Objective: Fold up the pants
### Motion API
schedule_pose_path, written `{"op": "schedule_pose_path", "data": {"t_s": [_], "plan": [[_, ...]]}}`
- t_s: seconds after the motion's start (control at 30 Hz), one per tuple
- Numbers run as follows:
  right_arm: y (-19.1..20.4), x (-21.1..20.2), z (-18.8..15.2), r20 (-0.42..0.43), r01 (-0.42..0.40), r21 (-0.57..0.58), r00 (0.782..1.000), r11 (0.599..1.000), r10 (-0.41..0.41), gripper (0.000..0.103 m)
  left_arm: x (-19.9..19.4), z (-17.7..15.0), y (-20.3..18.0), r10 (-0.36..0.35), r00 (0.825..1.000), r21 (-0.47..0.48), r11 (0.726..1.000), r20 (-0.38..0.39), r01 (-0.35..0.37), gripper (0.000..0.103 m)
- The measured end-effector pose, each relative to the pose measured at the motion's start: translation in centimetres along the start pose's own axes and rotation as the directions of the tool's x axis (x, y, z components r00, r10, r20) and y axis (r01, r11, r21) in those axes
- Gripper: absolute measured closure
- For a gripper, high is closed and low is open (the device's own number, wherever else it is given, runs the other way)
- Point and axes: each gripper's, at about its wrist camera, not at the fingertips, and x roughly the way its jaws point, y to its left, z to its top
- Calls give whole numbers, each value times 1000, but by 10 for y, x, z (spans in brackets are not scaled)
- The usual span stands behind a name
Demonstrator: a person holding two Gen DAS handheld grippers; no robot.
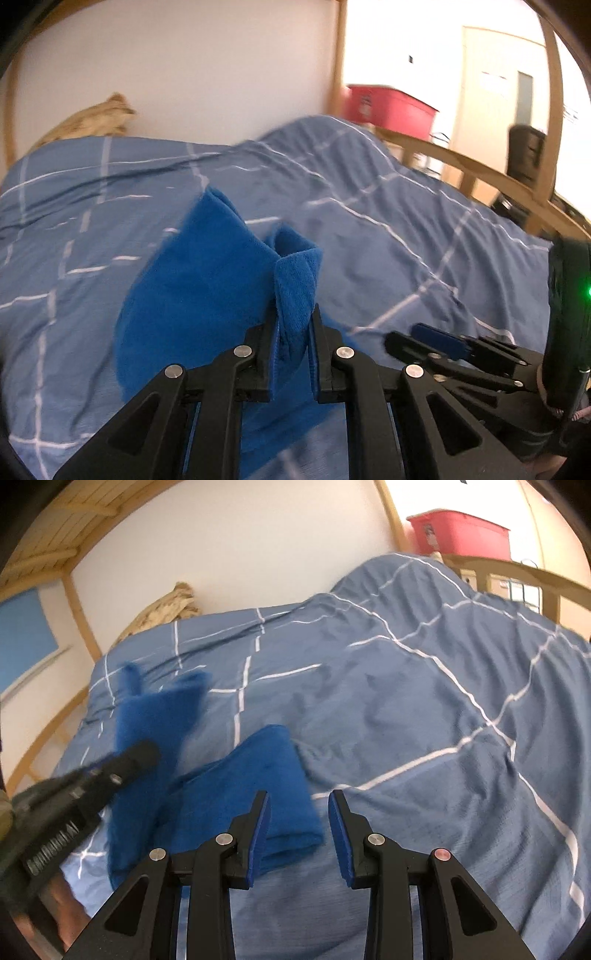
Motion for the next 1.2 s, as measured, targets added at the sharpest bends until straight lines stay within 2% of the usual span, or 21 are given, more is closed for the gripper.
{"op": "schedule_pose_path", "data": {"t_s": [0.07,0.23,0.3,0.33,0.37,0.43,0.47,0.53,0.63,0.67,0.8,0.93,1.03,1.1,1.2], "plan": [[-8,3,2,-12,15,12,1000,1000,-14,69,18,-1,-12,-18,999,11,1000,-37,19,89],[-27,4,2,-20,102,38,995,994,-101,69,49,-6,-16,-89,989,-46,995,-117,84,88],[-36,6,2,-32,126,67,992,990,-125,69,46,-9,-17,-130,983,-59,991,-129,123,78],[-39,6,2,-34,137,78,990,987,-135,69,40,-11,-17,-162,980,-66,986,-119,155,67],[-42,5,2,-32,143,88,990,986,-140,69,34,-12,-16,-175,978,-76,983,-111,168,61],[-42,2,4,-22,149,95,989,984,-148,69,18,-15,-12,-179,980,-94,981,-85,171,59],[-40,0,5,-17,146,93,989,985,-145,69,5,-18,-8,-158,985,-81,985,-69,152,54],[-33,-4,7,0,109,75,994,991,-109,69,-11,-22,-2,-105,994,-56,993,-43,102,51],[-17,-6,11,20,21,44,1000,999,-22,69,-27,-33,18,-19,999,-32,999,-34,18,51],[-12,-5,13,16,0,28,1000,1000,0,69,-29,-38,28,20,999,-38,999,-42,-22,51],[11,12,28,-1,-79,-49,997,996,79,69,-19,-55,60,81,991,-78,993,-107,-89,51],[25,40,46,-46,-128,-57,991,990,125,69,-9,-70,74,62,986,-117,990,-155,-80,51],[34,62,55,-78,-135,-67,988,988,130,69,-7,-75,72,64,985,-94,992,-159,-80,51],[35,72,59,-85,-152,-52,985,987,148,69,-4,-77,72,49,984,-103,992,-170,-68,51],[34,92,62,-144,-171,-13,975,985,167,69,0,-81,76,29,982,-131,990,-185,-54,51]]}}
